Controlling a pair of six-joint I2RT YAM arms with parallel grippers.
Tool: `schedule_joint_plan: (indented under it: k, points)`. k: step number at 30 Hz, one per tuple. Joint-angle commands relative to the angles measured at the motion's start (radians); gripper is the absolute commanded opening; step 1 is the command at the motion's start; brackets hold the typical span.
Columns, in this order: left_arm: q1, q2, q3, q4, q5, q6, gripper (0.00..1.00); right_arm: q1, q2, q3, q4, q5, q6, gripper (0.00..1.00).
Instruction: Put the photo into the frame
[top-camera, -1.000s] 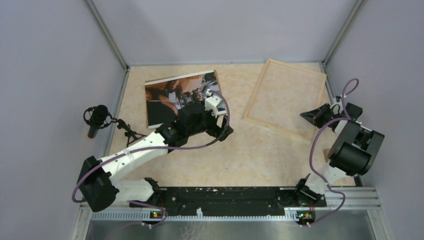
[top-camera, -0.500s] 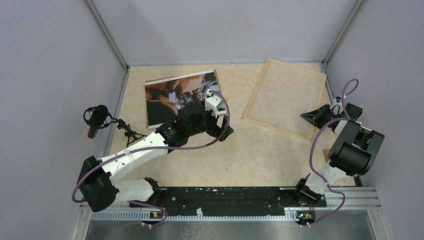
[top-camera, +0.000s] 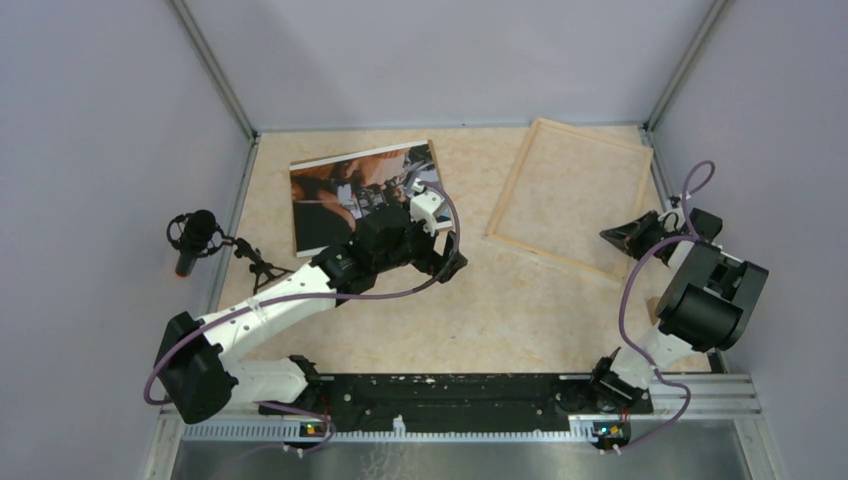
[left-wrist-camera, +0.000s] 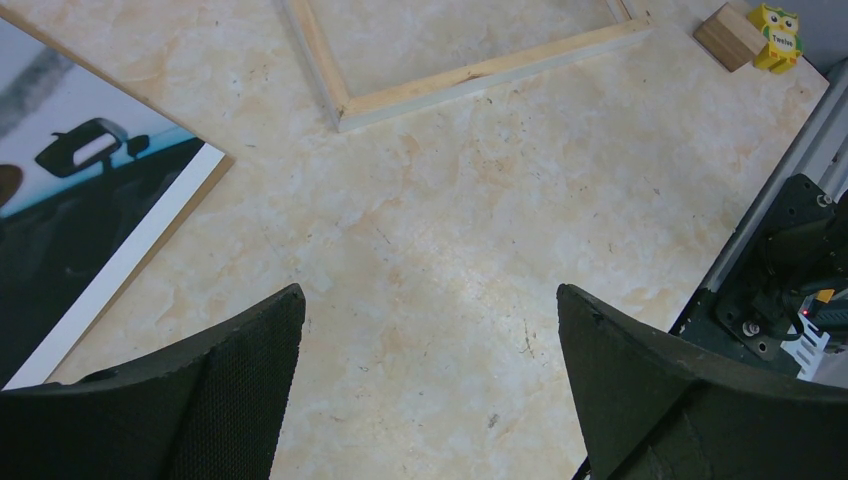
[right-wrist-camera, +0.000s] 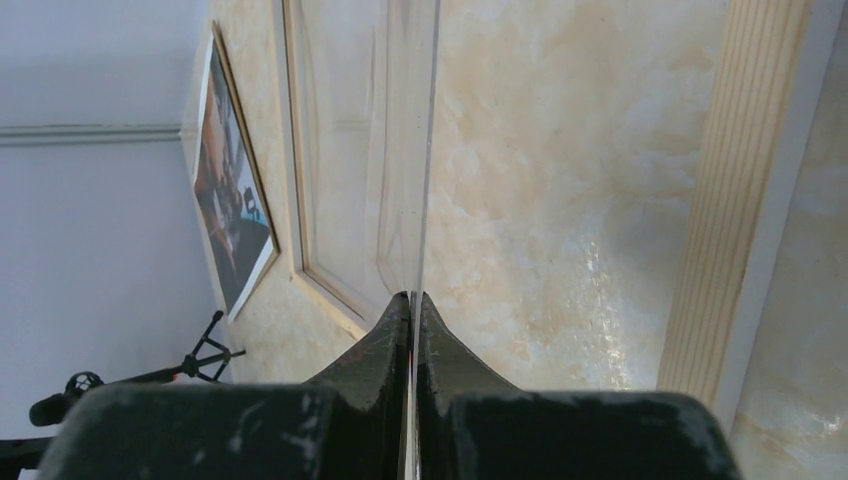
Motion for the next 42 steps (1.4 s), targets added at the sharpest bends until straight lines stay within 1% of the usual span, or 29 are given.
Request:
schedule_joint_plan:
  k: [1, 15, 24, 28, 29, 30, 34, 37, 40, 42]
  points:
    - [-0.006, 0.004, 0.000, 0.041, 0.000, 0.014, 0.98, 0.005, -0.032, -0.026, 0.027, 0.006, -0.032, 0.00]
    - [-0.007, 0.006, 0.001, 0.042, 0.003, 0.013, 0.98, 0.009, 0.050, 0.007, 0.075, -0.049, -0.011, 0.00]
    - [-0.008, 0.006, 0.000, 0.043, 0.004, 0.013, 0.98, 0.009, 0.075, 0.013, 0.129, -0.069, 0.002, 0.00]
    - [-0.008, 0.005, 0.000, 0.042, 0.001, 0.013, 0.98, 0.010, 0.081, 0.028, 0.126, -0.057, 0.003, 0.05]
    - [-0.007, 0.006, 0.000, 0.043, 0.003, 0.013, 0.98, 0.011, 0.079, 0.036, 0.106, -0.047, -0.007, 0.08]
    - [-0.007, 0.005, 0.000, 0.043, 0.004, 0.013, 0.98, 0.010, 0.074, 0.045, 0.077, -0.032, -0.021, 0.13]
    - [-0.007, 0.004, 0.000, 0.043, 0.008, 0.010, 0.98, 0.018, 0.019, 0.070, -0.025, 0.058, -0.072, 0.42]
    - [-0.007, 0.002, 0.002, 0.043, 0.015, 0.008, 0.98, 0.038, -0.019, 0.107, -0.152, 0.142, -0.112, 0.57]
    - [-0.007, -0.002, 0.002, 0.042, 0.016, 0.008, 0.98, 0.058, -0.059, 0.138, -0.268, 0.274, -0.147, 0.67]
    - [-0.007, -0.005, 0.002, 0.040, 0.017, 0.007, 0.98, 0.067, -0.083, 0.149, -0.331, 0.363, -0.150, 0.70]
